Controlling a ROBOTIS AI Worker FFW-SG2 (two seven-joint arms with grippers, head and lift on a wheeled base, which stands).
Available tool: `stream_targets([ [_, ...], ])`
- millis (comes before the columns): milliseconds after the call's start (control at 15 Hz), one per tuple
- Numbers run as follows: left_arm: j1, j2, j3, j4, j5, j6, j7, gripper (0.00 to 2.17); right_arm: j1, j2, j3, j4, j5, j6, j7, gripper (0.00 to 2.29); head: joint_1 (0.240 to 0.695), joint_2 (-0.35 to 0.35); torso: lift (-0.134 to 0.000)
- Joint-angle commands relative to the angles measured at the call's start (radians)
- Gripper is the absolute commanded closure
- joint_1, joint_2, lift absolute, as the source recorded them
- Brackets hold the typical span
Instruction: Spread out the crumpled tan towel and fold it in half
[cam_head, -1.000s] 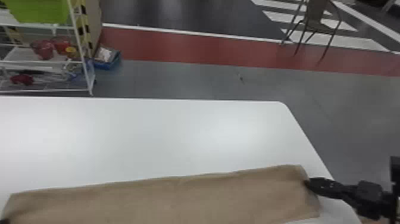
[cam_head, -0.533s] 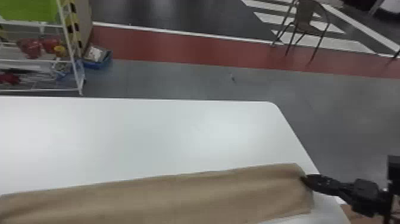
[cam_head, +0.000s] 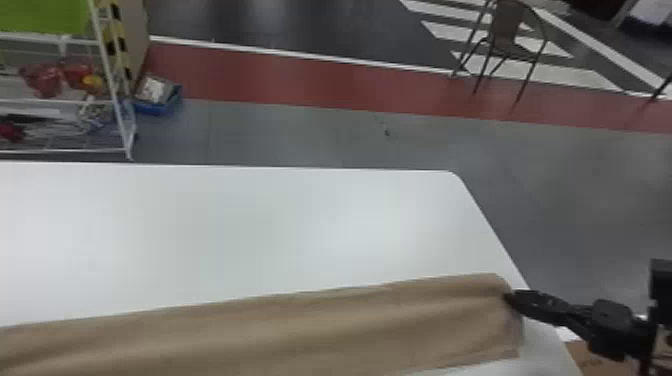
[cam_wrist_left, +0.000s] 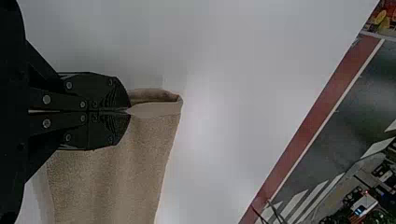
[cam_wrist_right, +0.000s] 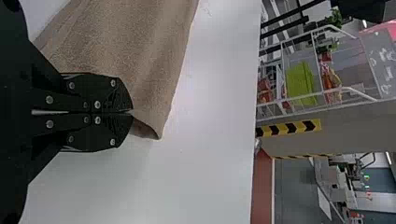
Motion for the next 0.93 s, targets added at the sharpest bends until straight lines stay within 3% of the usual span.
stream_targets([
  [0,0.000,0.000,-0.003,-0.004,0.000,0.002,0.004,1.84,-0.001,0.000,-0.007,0.004,0.000,-0.004,0.005,1.40,0.695,-0.292,-0.122],
  [867,-0.025,0.008,-0.049,0.017,-0.056,-0.010,0.038,1.79,-0.036,0.012,0.010,0.047,0.031,-0.056,0.005,1.33,0.695,-0.280,-0.122],
])
